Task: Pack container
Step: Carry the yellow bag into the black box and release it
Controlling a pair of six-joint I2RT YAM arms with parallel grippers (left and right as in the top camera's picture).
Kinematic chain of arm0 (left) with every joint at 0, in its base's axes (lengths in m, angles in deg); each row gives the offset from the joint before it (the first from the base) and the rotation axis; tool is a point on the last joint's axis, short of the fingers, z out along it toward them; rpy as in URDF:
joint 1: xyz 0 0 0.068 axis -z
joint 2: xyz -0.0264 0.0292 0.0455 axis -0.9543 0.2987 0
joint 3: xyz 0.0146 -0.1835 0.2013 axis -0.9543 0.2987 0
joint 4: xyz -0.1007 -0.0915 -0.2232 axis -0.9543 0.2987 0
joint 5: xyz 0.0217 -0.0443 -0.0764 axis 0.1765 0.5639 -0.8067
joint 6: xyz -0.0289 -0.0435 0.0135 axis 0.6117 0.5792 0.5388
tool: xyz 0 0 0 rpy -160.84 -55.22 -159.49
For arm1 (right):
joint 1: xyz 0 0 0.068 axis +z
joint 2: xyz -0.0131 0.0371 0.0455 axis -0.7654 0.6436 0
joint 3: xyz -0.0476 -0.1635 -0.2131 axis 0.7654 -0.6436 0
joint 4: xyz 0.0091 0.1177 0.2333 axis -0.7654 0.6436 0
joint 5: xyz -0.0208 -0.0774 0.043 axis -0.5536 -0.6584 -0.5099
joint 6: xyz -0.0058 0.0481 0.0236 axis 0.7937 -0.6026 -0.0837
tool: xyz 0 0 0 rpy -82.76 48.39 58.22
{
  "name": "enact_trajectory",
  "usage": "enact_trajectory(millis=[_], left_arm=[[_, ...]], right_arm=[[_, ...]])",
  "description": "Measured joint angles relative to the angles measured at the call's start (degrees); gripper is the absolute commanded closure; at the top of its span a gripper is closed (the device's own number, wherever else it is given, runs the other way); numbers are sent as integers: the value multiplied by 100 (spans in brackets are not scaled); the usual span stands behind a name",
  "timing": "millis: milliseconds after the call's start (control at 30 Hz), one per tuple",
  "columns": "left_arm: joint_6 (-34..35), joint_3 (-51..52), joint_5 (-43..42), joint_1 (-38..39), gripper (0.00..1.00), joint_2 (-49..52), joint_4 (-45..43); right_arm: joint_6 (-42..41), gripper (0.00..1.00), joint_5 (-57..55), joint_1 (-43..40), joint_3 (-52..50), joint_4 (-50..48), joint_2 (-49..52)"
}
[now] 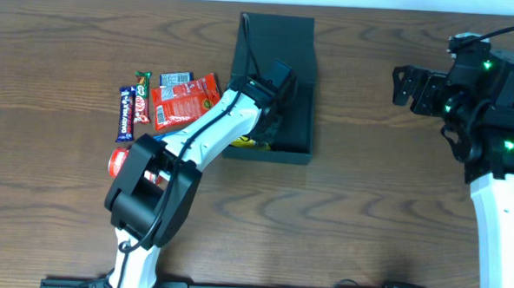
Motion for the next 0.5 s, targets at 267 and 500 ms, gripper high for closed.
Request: enact_trajectory(millis=[267,500], left_arm=[[0,-7,4,0,94,223,61],[0,-55,9,-7,95,153,96]], right_arm=[[0,1,0,0,0,0,0],[0,1,0,0,0,-2,0]])
